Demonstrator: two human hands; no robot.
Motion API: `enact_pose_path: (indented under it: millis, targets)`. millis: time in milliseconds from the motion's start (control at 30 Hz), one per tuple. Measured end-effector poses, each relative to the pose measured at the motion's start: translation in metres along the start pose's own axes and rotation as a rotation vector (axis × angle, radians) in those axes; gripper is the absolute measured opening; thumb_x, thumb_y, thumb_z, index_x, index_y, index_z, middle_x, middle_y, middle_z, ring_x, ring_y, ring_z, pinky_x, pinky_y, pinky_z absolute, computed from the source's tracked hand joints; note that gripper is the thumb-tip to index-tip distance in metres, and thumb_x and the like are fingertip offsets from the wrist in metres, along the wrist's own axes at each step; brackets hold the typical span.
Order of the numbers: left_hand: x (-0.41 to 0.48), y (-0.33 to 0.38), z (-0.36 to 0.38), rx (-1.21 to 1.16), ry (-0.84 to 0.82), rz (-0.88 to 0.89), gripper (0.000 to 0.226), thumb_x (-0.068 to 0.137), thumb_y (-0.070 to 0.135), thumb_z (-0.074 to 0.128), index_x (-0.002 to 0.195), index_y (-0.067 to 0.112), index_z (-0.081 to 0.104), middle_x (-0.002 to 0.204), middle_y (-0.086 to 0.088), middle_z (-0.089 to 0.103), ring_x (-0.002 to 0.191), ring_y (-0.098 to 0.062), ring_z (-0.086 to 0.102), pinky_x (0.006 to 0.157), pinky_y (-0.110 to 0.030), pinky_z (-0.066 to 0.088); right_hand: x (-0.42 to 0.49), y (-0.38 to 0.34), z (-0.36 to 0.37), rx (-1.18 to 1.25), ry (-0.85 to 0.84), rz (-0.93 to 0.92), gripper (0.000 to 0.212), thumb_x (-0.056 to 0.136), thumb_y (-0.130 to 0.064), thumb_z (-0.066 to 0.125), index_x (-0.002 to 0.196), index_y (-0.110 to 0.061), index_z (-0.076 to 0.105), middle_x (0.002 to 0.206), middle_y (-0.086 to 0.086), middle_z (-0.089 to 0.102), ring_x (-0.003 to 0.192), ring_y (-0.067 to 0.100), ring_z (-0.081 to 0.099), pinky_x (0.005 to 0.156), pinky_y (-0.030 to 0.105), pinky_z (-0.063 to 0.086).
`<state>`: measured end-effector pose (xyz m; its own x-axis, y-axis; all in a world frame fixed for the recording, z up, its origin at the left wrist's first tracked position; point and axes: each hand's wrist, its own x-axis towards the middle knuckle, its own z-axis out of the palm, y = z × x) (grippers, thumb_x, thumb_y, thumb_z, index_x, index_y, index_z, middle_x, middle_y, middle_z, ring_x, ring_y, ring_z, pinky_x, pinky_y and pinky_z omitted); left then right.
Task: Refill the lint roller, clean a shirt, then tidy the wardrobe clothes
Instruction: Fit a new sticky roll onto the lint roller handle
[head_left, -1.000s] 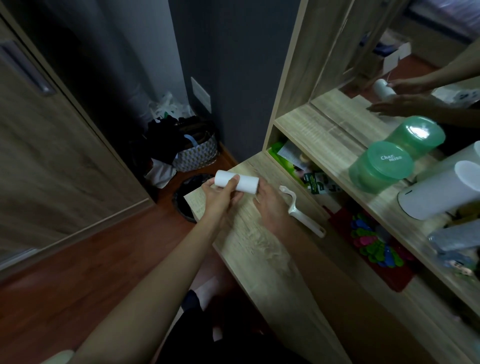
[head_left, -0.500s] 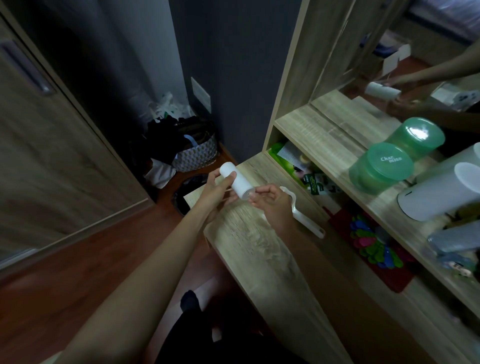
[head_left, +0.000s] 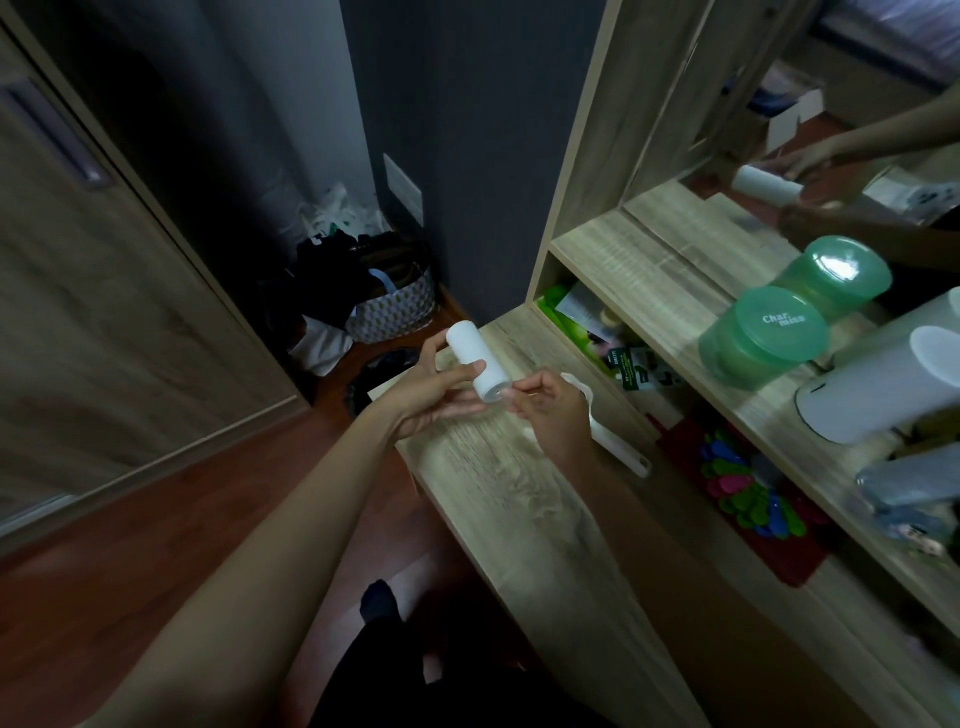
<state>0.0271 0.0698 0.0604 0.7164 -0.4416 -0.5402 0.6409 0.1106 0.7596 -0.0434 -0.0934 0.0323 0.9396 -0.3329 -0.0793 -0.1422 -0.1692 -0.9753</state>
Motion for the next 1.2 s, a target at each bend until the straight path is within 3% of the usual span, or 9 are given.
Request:
enact_pose_path:
  millis: [67,233,533,633,800,967,1100,1200]
  targets:
    - [0.001,-0.001,-0.001,-0.013,-0.004,0.000,0.072,0.086,0.008,0.068,0.141,0.032,0.029,0.117,-0.010,0.058,0.095,-0.034,0.071,0.069,-0.043,0.061,0.001,0.003,-0.002,-0.083,0.017,-0.061,0.021,0.077,-0.004,0.075,0.072,-0.020,0.062,0.078,-0.001,0.070,0.072,0.027,0.068,0.070,0.043,0.058]
    - [0.004,-0.003,-0.002,-0.048,-0.019,-0.026,0.074,0.085,0.002,0.068,0.139,0.034,0.031,0.126,-0.017,0.052,0.100,-0.040,0.068,0.074,-0.051,0.059,0.002,0.010,-0.006,-0.192,0.013,-0.185,0.007,0.079,-0.005,0.073,0.078,-0.010,0.069,0.070,-0.007,0.066,0.063,0.020,0.067,0.064,0.045,0.058]
    - [0.012,-0.008,0.006,-0.114,0.074,-0.083,0.070,0.084,0.004,0.070,0.136,0.032,0.032,0.126,-0.021,0.052,0.089,-0.036,0.071,0.066,-0.049,0.060,0.006,0.017,-0.012,-0.298,0.002,-0.276,0.002,0.082,-0.008,0.071,0.083,-0.006,0.070,0.070,-0.021,0.061,0.057,0.003,0.063,0.056,0.017,0.052]
    - [0.015,-0.010,0.010,-0.139,0.107,-0.089,0.069,0.084,0.006,0.071,0.133,0.033,0.032,0.127,-0.021,0.049,0.097,-0.037,0.068,0.071,-0.052,0.059,0.011,0.019,-0.015,-0.333,0.024,-0.229,0.014,0.091,-0.017,0.062,0.099,-0.009,0.070,0.083,-0.007,0.069,0.064,0.005,0.065,0.060,0.020,0.053]
    - [0.016,-0.007,0.004,-0.149,0.126,-0.066,0.067,0.084,0.005,0.071,0.130,0.033,0.032,0.125,-0.017,0.047,0.099,-0.037,0.066,0.073,-0.055,0.057,0.033,0.036,-0.039,-0.454,0.298,0.027,0.028,0.095,-0.025,0.046,0.114,-0.010,0.061,0.102,0.006,0.066,0.090,0.019,0.063,0.078,0.038,0.054]
    - [0.013,-0.004,-0.002,-0.126,0.155,-0.056,0.068,0.084,0.004,0.070,0.132,0.033,0.031,0.114,-0.011,0.051,0.107,-0.040,0.063,0.075,-0.058,0.055,0.032,0.058,-0.046,-0.676,0.147,0.200,0.035,0.095,-0.033,0.045,0.107,-0.002,0.055,0.091,0.015,0.063,0.083,0.030,0.062,0.071,0.038,0.051]
    - [0.012,-0.004,-0.003,-0.128,0.161,-0.043,0.069,0.084,0.002,0.069,0.131,0.034,0.030,0.116,-0.011,0.051,0.101,-0.037,0.065,0.074,-0.059,0.055,0.026,0.064,-0.042,-0.755,0.091,0.225,0.036,0.100,-0.033,0.039,0.108,0.000,0.050,0.088,0.016,0.063,0.070,0.024,0.059,0.058,0.029,0.043]
    - [0.012,-0.003,-0.003,-0.134,0.167,-0.043,0.073,0.084,0.000,0.069,0.136,0.032,0.029,0.115,-0.011,0.051,0.100,-0.037,0.066,0.074,-0.059,0.055,0.027,0.059,-0.044,-0.748,0.056,0.236,0.028,0.101,-0.027,0.037,0.102,-0.003,0.052,0.081,0.009,0.057,0.071,0.020,0.053,0.058,0.025,0.038]
